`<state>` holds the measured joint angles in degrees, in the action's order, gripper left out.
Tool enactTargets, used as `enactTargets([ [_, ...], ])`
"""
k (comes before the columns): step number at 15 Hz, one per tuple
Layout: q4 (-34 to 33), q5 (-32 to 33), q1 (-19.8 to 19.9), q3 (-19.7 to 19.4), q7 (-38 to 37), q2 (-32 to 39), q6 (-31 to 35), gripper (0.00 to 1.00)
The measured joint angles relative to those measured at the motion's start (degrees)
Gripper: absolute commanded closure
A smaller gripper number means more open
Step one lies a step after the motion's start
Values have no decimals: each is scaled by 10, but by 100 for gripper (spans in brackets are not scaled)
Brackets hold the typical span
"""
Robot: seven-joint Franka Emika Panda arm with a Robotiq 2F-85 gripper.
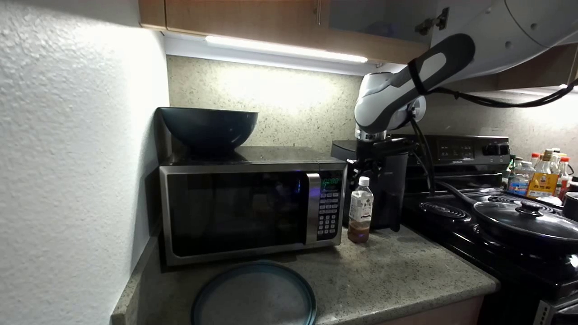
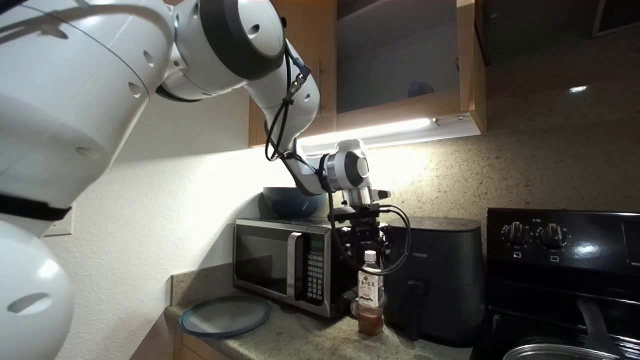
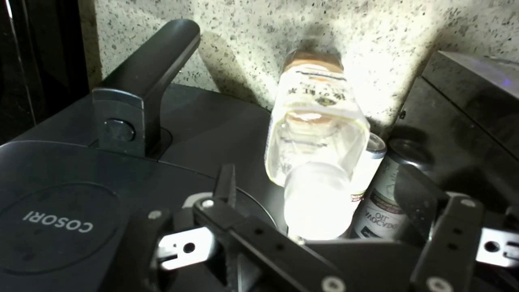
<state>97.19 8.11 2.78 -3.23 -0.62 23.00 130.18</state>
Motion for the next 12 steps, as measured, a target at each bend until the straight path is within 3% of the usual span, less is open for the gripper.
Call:
enactTargets([
  [1, 0, -4, 0, 1, 0, 2, -1, 25],
  [2, 0, -8, 0, 2, 0, 4, -1, 26],
  [9, -2, -16, 0, 6, 0, 12, -2, 71],
  [12, -3, -16, 0, 6, 0, 12, -2, 78],
])
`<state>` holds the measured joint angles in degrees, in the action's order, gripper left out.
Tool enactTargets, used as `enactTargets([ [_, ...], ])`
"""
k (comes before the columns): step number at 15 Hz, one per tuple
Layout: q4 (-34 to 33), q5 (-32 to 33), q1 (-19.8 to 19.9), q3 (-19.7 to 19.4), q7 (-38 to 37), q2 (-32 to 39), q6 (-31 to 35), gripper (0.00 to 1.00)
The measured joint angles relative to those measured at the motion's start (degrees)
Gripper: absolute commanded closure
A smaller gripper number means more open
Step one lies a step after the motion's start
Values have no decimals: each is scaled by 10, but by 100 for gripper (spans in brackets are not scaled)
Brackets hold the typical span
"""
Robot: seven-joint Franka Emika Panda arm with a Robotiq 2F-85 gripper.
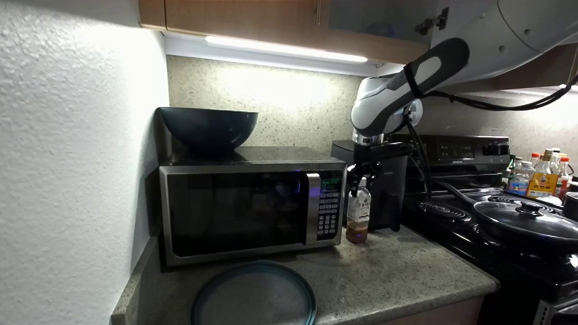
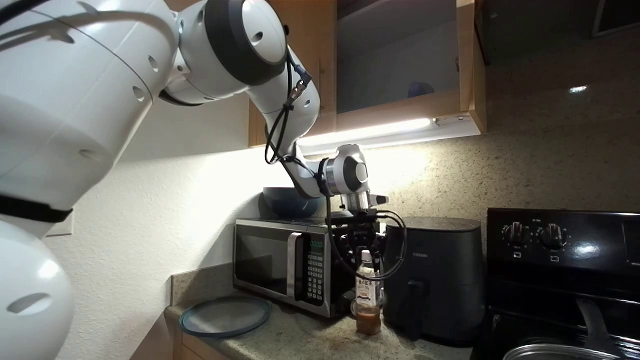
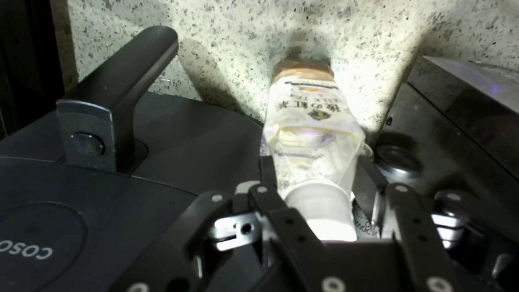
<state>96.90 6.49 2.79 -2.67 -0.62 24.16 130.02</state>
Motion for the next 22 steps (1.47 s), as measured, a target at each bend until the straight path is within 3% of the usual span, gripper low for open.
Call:
enactTargets([
  [2, -1, 0, 0, 0, 0, 0, 0, 85],
  [9, 1, 6, -4, -2, -5, -3, 5, 85],
  [14, 43, 54, -29, -26, -77, -56, 79, 85],
  [18, 110, 152, -57, -50, -192, -145, 142, 85],
  [22, 160, 287, -61, -53, -327, -234, 151, 85],
])
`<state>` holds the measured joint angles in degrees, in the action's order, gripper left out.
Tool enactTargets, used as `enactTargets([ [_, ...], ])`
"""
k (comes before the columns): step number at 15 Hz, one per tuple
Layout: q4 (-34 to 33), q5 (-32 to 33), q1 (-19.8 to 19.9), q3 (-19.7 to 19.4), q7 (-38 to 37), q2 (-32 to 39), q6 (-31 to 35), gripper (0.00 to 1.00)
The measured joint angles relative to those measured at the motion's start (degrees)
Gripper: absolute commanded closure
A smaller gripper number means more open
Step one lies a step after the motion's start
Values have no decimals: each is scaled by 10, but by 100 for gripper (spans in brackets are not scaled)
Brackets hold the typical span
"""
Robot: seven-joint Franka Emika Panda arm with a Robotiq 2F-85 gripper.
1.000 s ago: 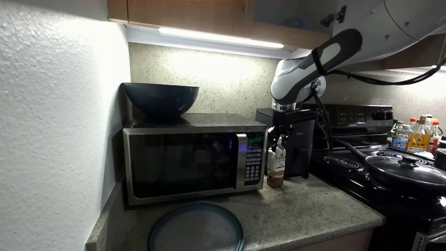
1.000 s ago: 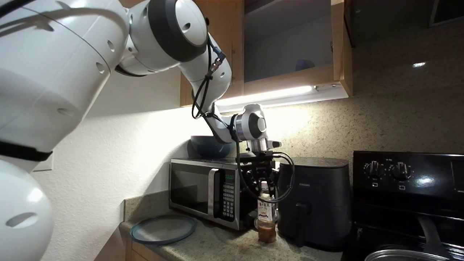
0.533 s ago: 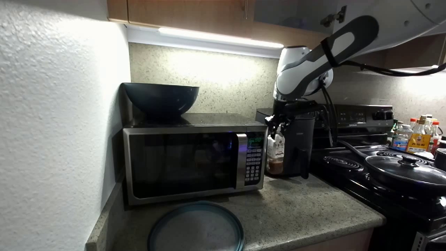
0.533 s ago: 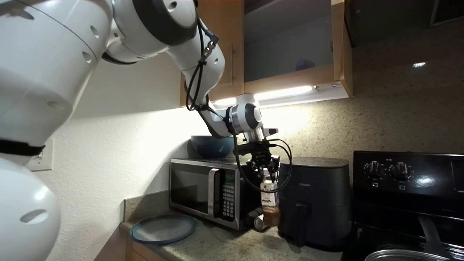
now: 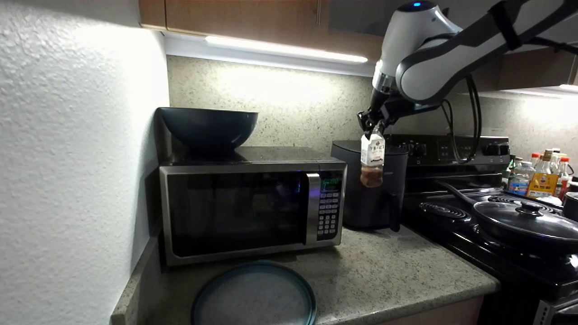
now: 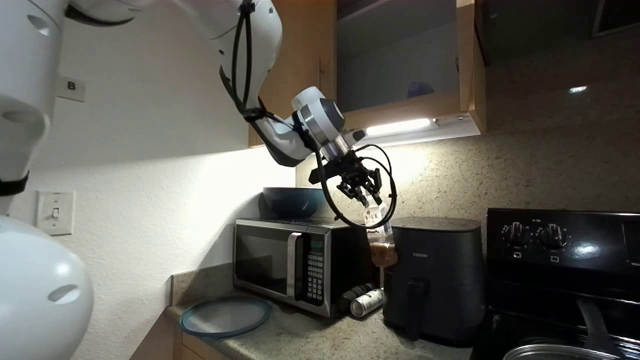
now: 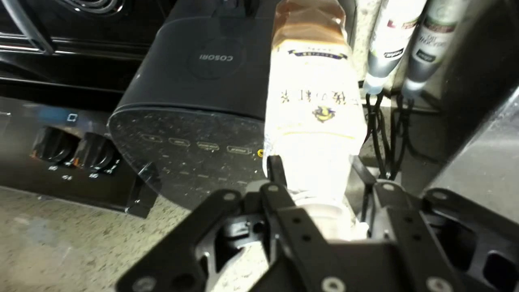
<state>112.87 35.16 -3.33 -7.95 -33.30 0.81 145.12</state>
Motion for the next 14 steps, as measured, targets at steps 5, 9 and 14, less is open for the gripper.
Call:
enactTargets([
  [5, 40, 110, 24, 27, -120, -74, 1, 85],
  [9, 61, 173, 53, 42, -198, -97, 35, 85],
  [14, 67, 253, 63, 37, -291, -107, 71, 85],
])
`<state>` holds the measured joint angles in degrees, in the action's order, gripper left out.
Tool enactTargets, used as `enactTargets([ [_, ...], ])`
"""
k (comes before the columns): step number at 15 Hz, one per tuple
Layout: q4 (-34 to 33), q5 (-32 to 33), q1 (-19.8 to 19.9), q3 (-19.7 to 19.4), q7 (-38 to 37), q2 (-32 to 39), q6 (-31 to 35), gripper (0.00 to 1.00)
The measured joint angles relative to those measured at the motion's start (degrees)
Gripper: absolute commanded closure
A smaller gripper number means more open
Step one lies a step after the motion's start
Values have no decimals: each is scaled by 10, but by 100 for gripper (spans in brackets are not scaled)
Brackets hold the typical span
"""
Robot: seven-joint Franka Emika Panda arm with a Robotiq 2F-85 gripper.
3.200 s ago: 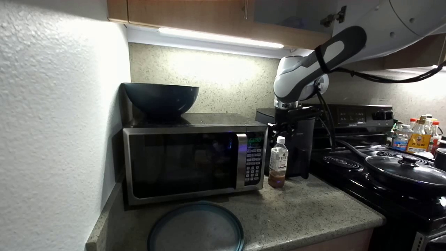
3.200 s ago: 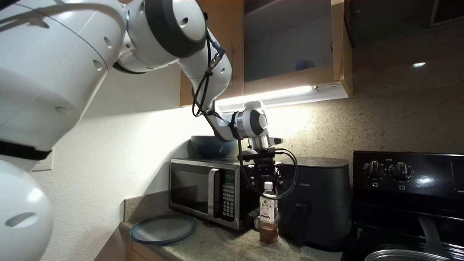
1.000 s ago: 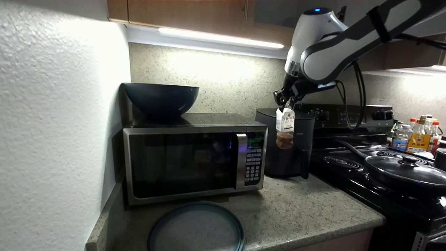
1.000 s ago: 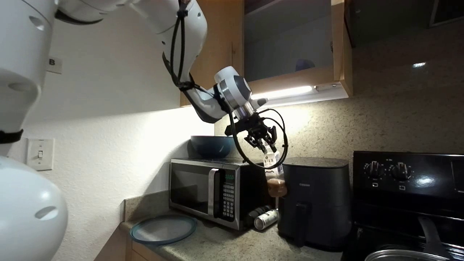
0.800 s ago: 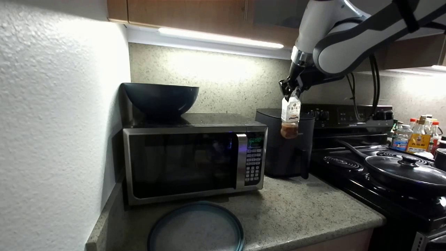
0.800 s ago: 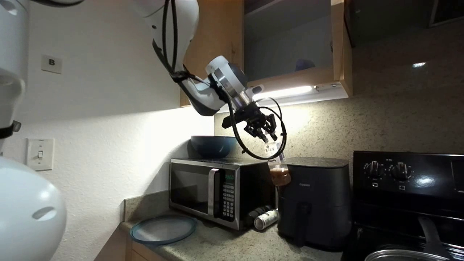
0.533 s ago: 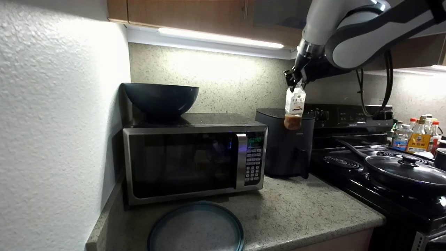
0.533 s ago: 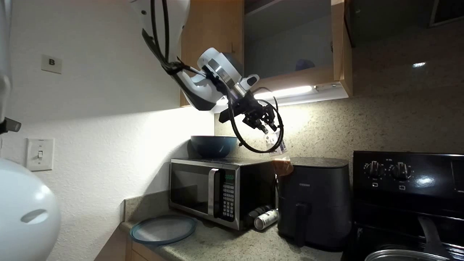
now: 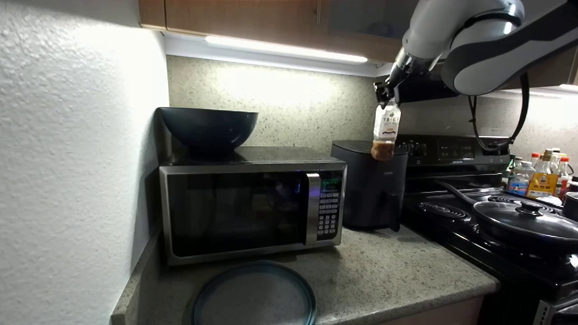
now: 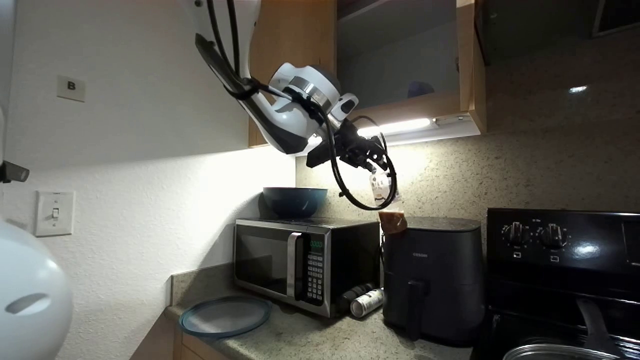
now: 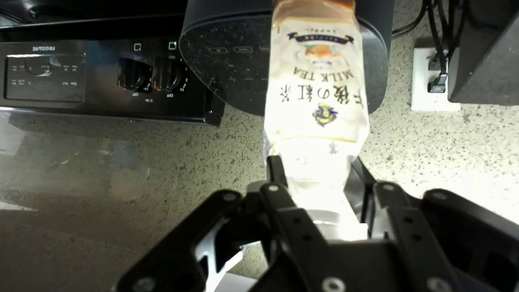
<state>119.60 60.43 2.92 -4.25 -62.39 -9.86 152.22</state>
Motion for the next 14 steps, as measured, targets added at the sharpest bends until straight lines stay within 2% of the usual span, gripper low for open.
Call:
enactTargets([
  [2, 0, 44, 0, 3, -40, -13, 1, 85],
  [4, 3, 61, -1, 6, -58, -26, 1, 85],
  [11, 49, 44, -13, 5, -57, -36, 25, 85],
  [14, 83, 8, -30, 1, -29, -36, 59, 85],
])
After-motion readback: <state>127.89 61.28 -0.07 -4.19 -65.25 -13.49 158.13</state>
